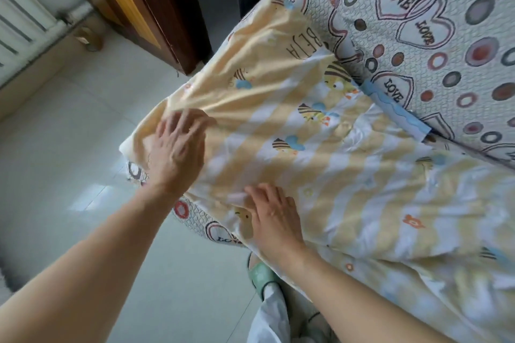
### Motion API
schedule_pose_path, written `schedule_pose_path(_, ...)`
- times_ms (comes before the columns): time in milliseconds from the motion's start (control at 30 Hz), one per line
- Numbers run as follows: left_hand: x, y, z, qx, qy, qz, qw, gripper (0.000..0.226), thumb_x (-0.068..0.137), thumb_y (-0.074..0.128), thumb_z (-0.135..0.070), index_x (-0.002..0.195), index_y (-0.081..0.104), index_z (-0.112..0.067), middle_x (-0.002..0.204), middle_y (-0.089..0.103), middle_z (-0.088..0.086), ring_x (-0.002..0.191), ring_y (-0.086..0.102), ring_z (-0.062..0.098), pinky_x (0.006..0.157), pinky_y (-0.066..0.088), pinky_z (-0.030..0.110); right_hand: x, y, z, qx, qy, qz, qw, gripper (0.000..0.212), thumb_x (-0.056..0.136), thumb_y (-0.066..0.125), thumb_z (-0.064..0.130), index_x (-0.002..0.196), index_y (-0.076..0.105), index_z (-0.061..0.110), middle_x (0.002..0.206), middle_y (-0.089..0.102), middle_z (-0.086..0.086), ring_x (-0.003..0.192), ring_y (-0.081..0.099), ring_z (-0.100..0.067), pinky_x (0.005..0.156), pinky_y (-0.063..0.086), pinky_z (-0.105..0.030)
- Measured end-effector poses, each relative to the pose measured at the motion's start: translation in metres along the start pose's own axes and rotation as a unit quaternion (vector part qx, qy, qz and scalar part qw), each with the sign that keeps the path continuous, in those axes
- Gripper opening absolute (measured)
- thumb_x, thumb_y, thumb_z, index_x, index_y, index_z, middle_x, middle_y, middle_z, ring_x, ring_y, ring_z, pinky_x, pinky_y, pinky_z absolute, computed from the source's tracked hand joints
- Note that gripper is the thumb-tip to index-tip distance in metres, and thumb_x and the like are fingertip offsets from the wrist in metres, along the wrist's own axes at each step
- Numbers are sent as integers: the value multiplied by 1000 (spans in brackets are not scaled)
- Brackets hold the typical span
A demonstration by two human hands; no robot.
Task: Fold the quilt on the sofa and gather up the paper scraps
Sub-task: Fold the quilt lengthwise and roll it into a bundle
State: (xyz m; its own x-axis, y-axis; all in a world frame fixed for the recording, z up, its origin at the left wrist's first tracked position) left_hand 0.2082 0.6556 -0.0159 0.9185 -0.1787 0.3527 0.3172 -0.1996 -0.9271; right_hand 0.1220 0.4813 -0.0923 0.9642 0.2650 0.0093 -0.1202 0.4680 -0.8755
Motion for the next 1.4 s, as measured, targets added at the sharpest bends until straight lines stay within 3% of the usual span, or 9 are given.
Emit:
schedule_pose_path(167, -53, 32, -86, -158, 151, 151, 964, 20, 89, 60, -33, 100, 68, -19, 91, 64, -2, 77, 63, 22, 61, 48, 28, -42, -9, -54, -66, 74, 4, 995, 43, 66, 61, 23, 107, 49, 19, 99, 54, -4, 88, 58, -28, 67, 46, -38)
schedule_pose_path(300, -93, 66, -108, -61, 205, 255, 943, 56, 64, 71, -52, 112, 64, -25, 108, 61, -6, 99, 54, 19, 84, 42, 34, -84, -10, -98, -117, 76, 5, 990, 44, 61, 76, 27, 94, 47, 19, 86, 56, -3, 75, 60, -28, 62, 46, -35)
schedule_pose_path(400, -92, 76, -101, -40, 170, 231, 957, 43, 65, 78, -29, 107, 69, -21, 106, 66, -2, 97, 57, 24, 83, 39, 33, -104, -12, -121, -125, 81, -1, 989, 21, 68, 71, 26, 76, 53, 19, 67, 61, 0, 60, 62, -27, 52, 44, -31)
schedule_pose_path(500, -75, 74, -100, -114, 86, 208, 968, 28, 89, 48, -38, 93, 67, -18, 87, 68, 1, 83, 59, 28, 69, 44, 35, -113, -9, -127, -90, 57, -24, 994, 13, 77, 56, 32, 75, 62, 21, 69, 64, 2, 61, 64, -25, 50, 45, -30)
schedule_pose_path(633, -59, 79, -91, -164, -56, 202, 964, 20, 98, 51, -25, 88, 59, -9, 75, 61, 10, 76, 59, 35, 62, 35, 33, -98, -19, -131, -151, 109, -62, 980, 57, 65, 78, 28, 115, 51, 18, 103, 56, -6, 96, 55, -31, 77, 43, -42)
schedule_pose_path(767, -54, 80, -93, -164, -48, 235, 957, 20, 100, 48, -23, 92, 57, -6, 82, 65, 20, 80, 60, 39, 67, 41, 40, -77, -33, -141, -169, 170, -116, 964, 61, 58, 82, 22, 108, 48, 16, 103, 53, -11, 98, 46, -32, 76, 35, -43)
schedule_pose_path(1033, -53, 75, -88, -176, -18, 273, 945, 22, 101, 47, -25, 90, 55, -7, 76, 57, 7, 75, 57, 36, 63, 31, 32, -76, -69, -164, -173, 227, -169, 943, 52, 59, 70, 7, 107, 57, 20, 103, 52, -10, 98, 45, -31, 74, 29, -40)
schedule_pose_path(1267, -72, 62, -88, -84, 202, 275, 936, 42, 83, 59, -59, 103, 59, -22, 94, 65, -4, 88, 59, 22, 73, 42, 33, -122, -70, -166, -216, 51, -108, 969, 24, 73, 65, 15, 96, 66, 22, 83, 58, -1, 80, 57, -30, 67, 35, -40)
schedule_pose_path(1400, -82, 66, -87, -34, 299, 231, 925, 35, 77, 76, -31, 110, 63, -27, 93, 60, -3, 85, 57, 24, 68, 42, 35, -164, -61, -153, -217, -30, -39, 975, 17, 78, 49, 19, 87, 64, 21, 79, 56, 2, 74, 55, -26, 60, 34, -37)
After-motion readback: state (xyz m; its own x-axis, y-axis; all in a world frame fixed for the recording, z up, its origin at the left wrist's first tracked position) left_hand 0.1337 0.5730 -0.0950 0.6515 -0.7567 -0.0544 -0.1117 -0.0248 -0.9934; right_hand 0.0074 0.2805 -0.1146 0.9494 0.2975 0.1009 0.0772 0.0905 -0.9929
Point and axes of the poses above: each hand's wrist, its own x-axis towards the middle knuckle, its own y-axis out of the palm, z = x × y, the point moved 4 cm from there along x, towards the middle knuckle
